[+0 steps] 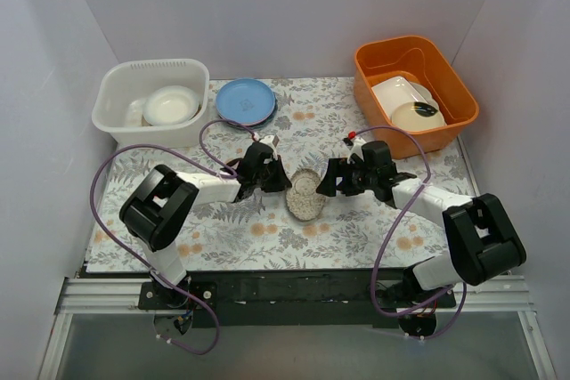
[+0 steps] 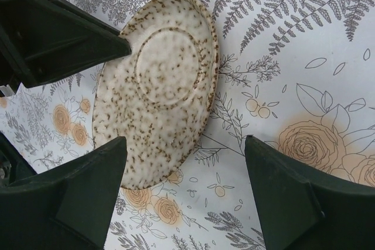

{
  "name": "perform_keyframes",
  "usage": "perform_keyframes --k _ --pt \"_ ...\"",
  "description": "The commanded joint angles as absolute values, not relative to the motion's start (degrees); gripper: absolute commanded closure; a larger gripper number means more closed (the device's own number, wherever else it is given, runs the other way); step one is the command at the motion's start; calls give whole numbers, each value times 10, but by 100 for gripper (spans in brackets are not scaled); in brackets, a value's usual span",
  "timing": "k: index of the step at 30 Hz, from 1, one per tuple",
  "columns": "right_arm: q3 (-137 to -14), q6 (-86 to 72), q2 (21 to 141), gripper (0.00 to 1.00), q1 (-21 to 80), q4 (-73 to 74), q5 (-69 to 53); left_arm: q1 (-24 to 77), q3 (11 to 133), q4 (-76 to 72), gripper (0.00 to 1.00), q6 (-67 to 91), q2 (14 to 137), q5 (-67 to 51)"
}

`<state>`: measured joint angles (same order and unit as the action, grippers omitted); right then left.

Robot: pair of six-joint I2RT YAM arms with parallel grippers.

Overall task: Place the plates into the plastic bin on the countertop
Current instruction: Pick up the plate from the corner of the board.

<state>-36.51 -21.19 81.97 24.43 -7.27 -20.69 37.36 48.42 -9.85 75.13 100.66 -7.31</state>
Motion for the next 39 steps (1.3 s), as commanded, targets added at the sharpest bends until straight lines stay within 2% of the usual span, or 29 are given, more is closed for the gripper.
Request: perform_keyframes --k 1,21,39 --pt "-363 -213 793 12 243 -67 -198 378 501 -93 100 737 957 -69" --pt "-397 -200 813 11 243 -73 -234 351 562 -48 100 705 963 -89" --pt "-341 -215 706 10 243 -40 -195 277 639 -28 100 695 982 -128"
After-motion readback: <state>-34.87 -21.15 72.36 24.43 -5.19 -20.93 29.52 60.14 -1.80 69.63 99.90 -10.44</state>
